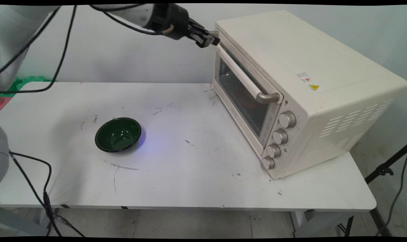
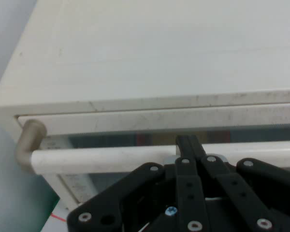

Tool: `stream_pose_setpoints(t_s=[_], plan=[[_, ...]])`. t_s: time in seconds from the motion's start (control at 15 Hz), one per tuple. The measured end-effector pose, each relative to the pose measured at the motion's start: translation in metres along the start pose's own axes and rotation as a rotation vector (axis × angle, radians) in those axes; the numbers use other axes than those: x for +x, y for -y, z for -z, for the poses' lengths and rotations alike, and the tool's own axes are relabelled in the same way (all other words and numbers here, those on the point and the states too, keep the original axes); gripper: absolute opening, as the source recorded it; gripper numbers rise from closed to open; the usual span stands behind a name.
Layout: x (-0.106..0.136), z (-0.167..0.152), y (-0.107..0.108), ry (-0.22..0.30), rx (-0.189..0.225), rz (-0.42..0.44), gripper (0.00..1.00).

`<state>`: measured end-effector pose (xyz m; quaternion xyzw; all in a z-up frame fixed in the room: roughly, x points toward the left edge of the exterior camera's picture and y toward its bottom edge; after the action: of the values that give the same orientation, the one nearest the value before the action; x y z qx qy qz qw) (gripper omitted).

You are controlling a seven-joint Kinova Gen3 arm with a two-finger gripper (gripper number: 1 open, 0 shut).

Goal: Open the oven

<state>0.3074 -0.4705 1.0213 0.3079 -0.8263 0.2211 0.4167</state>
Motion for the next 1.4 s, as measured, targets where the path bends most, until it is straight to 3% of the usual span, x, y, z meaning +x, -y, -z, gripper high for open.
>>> stream_pose_setpoints(t_s=[0.8, 1.4], plan=[[0.011, -0.059, -0.008, 0.052, 0.003, -0.053, 0.0], [0.004, -0.068, -0.014, 0.087, -0.001, -0.065, 0.0]])
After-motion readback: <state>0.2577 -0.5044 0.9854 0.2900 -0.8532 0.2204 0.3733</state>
